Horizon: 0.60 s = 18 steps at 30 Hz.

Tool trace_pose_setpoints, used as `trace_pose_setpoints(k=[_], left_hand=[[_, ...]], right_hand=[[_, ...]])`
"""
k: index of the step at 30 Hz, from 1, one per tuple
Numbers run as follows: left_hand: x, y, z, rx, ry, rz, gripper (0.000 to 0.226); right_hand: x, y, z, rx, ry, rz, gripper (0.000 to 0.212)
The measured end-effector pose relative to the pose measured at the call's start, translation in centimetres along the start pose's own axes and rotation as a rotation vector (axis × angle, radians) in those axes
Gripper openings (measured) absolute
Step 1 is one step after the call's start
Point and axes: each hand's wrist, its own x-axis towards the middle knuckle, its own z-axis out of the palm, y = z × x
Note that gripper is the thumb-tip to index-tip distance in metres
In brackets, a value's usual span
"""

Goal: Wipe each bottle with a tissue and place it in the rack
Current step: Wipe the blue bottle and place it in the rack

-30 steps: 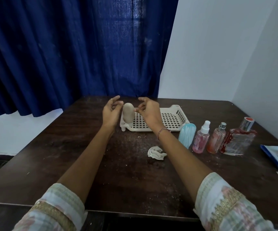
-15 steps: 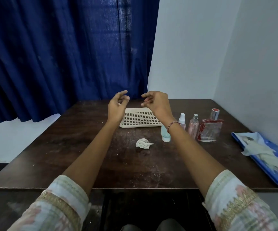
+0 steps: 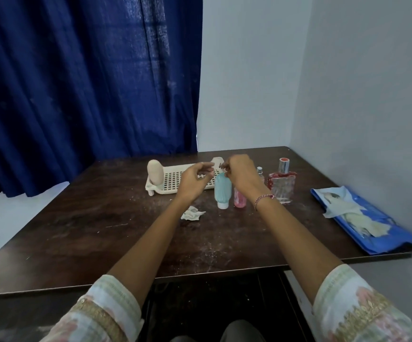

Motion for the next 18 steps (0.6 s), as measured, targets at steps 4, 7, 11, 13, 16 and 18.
trace_pose_setpoints(k=[4, 7, 11, 13, 16, 18], left_hand=[[0.0, -0.6, 0.8, 0.043, -0.033, -0.042, 0.024], [-0.1, -0.7, 0.9, 0.084, -0.029, -0.049, 0.022], [-0.1, -1.0, 1.0, 0.083, -0.025, -0.061, 0.021], [-0.1, -1.3, 1.0, 0.102, -0.009, -0.049, 0.020], [-0.1, -1.8, 0.6, 0.115, 0.032, -0.015, 0.018], [0.1, -2.1, 0.0, 0.107, 0.069, 0.007, 0.017]], right_hand=[[-0.5, 0.4, 0.4, -0.004, -0.009, 0.003, 0.022], [-0.6, 0.5, 0.7, 0.000, 0.016, -0.024, 0.023], [-0.5, 0.7, 1.0, -0.005, 0.041, -0.043, 0.023], [-0.4, 0.7, 1.2, -0.002, 0.053, -0.058, 0.023], [0.2, 0.5, 1.8, 0.022, 0.069, -0.079, 0.024], [0.7, 0.1, 2.2, 0.060, 0.078, -0.082, 0.024]])
